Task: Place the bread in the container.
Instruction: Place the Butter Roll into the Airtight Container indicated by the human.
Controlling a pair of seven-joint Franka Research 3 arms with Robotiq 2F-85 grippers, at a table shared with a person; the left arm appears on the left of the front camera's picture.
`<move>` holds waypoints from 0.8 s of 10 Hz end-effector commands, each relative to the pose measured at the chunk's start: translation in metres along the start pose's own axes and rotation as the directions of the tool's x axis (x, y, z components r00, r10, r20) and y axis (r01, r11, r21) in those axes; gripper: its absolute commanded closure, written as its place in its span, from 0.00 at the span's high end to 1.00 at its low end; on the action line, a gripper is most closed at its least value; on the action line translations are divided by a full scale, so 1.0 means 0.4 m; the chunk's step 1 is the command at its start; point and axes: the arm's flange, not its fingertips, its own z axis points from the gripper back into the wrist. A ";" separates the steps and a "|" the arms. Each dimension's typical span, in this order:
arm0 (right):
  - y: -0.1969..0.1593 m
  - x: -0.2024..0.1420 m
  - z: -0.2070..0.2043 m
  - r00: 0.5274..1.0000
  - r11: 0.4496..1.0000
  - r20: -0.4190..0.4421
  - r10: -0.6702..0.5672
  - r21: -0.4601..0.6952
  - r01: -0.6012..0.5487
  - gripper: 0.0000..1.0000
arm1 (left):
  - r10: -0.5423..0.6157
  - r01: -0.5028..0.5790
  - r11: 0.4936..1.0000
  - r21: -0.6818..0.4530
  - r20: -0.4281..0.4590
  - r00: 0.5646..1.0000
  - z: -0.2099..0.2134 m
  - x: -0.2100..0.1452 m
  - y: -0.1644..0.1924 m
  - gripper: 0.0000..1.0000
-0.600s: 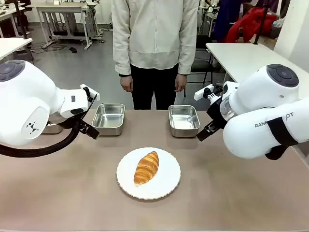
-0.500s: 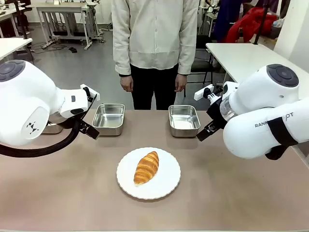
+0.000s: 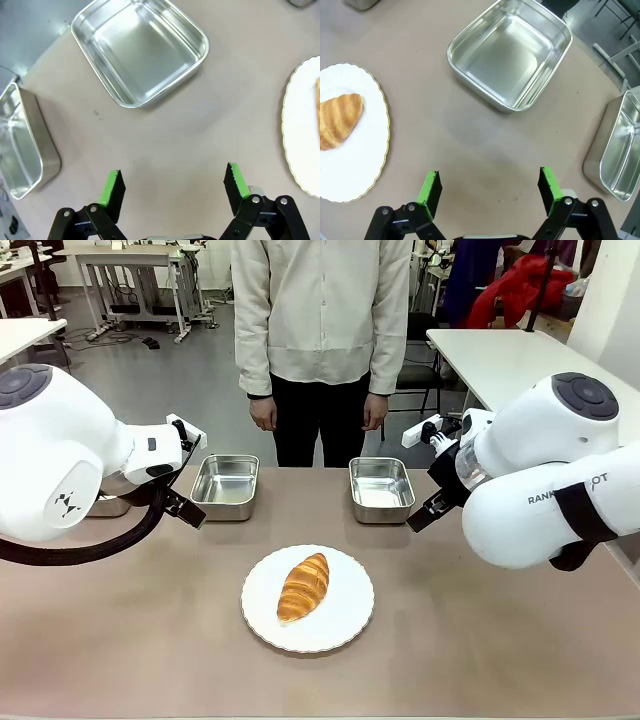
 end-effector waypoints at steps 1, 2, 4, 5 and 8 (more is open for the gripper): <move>-0.001 0.000 0.000 1.000 1.000 0.000 -0.002 0.000 0.002 1.00 | 0.000 0.000 1.000 0.000 0.000 1.000 0.000 0.000 0.000 1.00; -0.001 0.000 0.000 1.000 1.000 0.000 -0.002 0.000 0.002 1.00 | 0.000 0.000 1.000 0.000 0.000 1.000 0.000 0.000 0.000 1.00; 0.000 0.000 0.000 1.000 1.000 0.000 0.000 0.000 0.000 1.00 | -0.040 0.043 0.997 -0.061 0.051 0.998 0.064 0.005 0.023 1.00; -0.037 0.021 0.053 1.000 1.000 0.015 0.005 0.002 -0.005 1.00 | -0.057 0.062 0.996 -0.060 0.071 0.996 0.129 0.019 0.056 1.00; -0.200 0.061 0.203 0.995 0.995 0.086 -0.050 0.089 0.042 1.00 | -0.116 0.121 0.970 -0.210 0.033 0.993 0.289 0.085 0.212 1.00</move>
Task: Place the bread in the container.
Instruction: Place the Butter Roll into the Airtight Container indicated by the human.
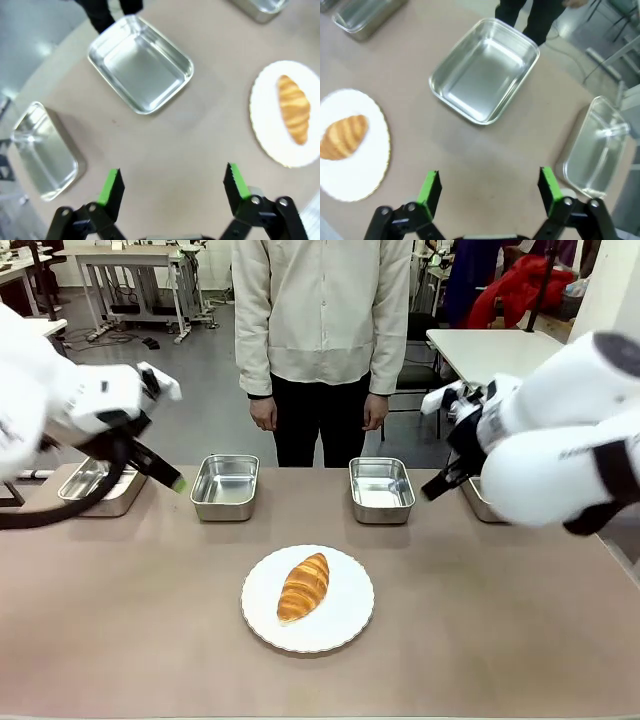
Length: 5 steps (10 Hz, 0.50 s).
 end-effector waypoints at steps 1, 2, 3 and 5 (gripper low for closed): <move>-0.132 0.008 0.098 1.000 0.994 0.026 0.014 0.104 -0.016 1.00 | -0.083 0.075 0.988 -0.133 -0.055 0.995 0.086 0.023 0.127 1.00; -0.188 0.004 0.135 0.999 0.989 0.036 0.038 0.142 -0.043 1.00 | -0.150 0.135 0.972 -0.192 -0.063 0.987 0.116 0.019 0.186 1.00; -0.233 -0.016 0.173 0.998 0.985 0.035 0.045 0.166 -0.051 1.00 | -0.212 0.192 0.948 -0.253 -0.054 0.976 0.138 -0.008 0.245 1.00; -0.321 -0.051 0.222 0.995 0.969 0.087 0.046 0.240 -0.066 1.00 | -0.285 0.291 0.899 -0.327 0.067 0.956 0.183 -0.085 0.376 1.00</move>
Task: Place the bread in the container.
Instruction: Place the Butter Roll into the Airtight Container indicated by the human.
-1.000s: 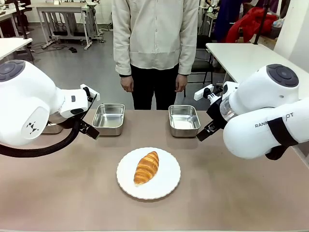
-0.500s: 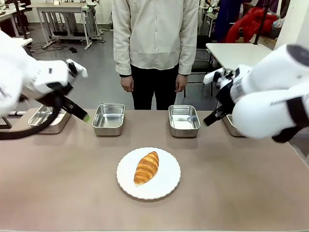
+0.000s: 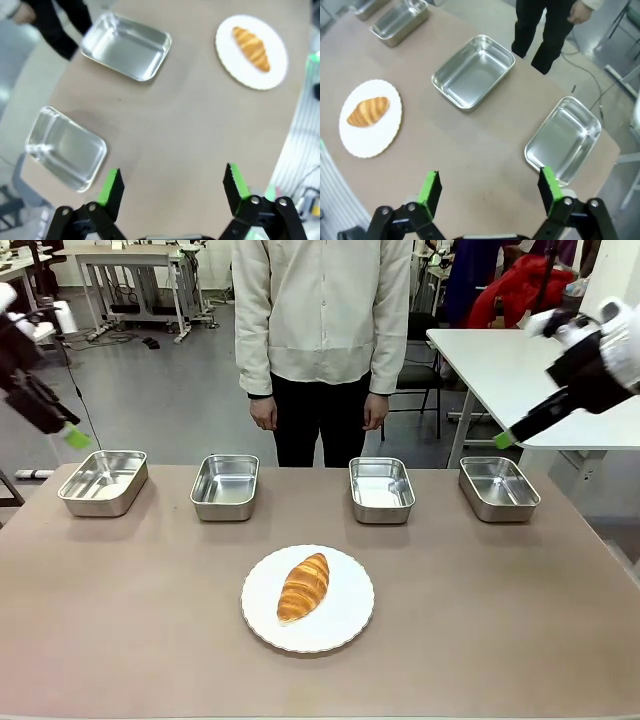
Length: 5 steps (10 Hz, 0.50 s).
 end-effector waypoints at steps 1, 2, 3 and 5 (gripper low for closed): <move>-0.053 -0.026 0.000 0.999 0.996 0.045 0.030 0.079 -0.033 1.00 | -0.033 0.034 0.999 -0.009 0.066 0.997 0.018 -0.077 0.088 1.00; -0.051 -0.039 -0.021 0.993 0.991 0.071 0.091 0.090 -0.097 1.00 | -0.026 0.022 0.999 0.034 0.116 0.993 0.021 -0.091 0.086 1.00; -0.030 -0.020 0.018 1.000 1.000 0.018 0.010 0.030 -0.010 1.00 | -0.028 0.028 1.000 -0.001 0.028 0.999 0.023 -0.058 0.045 1.00; -0.030 -0.020 0.018 1.000 1.000 0.018 0.010 0.030 -0.010 1.00 | -0.028 0.028 1.000 -0.001 0.028 0.999 0.023 -0.058 0.045 1.00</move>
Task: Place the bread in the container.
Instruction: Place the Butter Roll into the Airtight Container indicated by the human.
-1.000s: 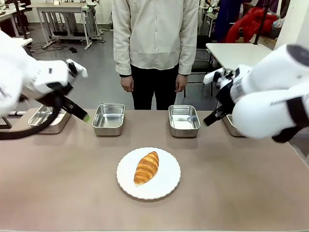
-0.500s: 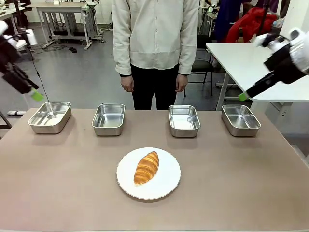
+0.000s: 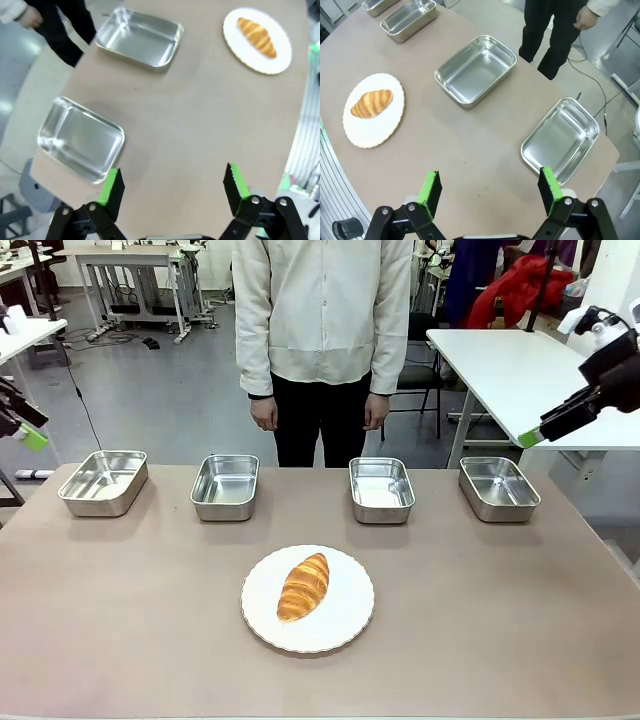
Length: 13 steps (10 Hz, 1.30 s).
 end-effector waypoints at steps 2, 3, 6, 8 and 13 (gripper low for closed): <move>0.003 0.007 0.005 1.000 1.000 0.000 -0.023 0.003 0.023 1.00 | 0.010 -0.009 1.000 -0.011 0.006 1.000 0.002 0.016 -0.013 1.00; 0.003 0.003 0.002 1.000 1.000 -0.006 0.002 -0.009 -0.002 1.00 | -0.007 0.007 1.000 -0.002 -0.011 1.000 -0.006 0.017 -0.008 1.00; -0.126 0.000 0.049 0.995 0.998 0.084 -0.050 0.042 0.047 1.00 | 0.026 -0.028 1.000 0.010 0.192 0.981 0.113 -0.044 0.066 1.00; -0.177 -0.016 0.074 0.988 0.996 0.133 -0.077 0.049 0.071 1.00 | 0.036 -0.039 0.999 0.005 0.289 0.957 0.169 -0.083 0.098 1.00; -0.256 -0.049 0.128 0.972 0.989 0.190 -0.135 0.080 0.121 1.00 | 0.113 -0.149 0.987 0.056 0.414 0.903 0.248 -0.122 0.110 1.00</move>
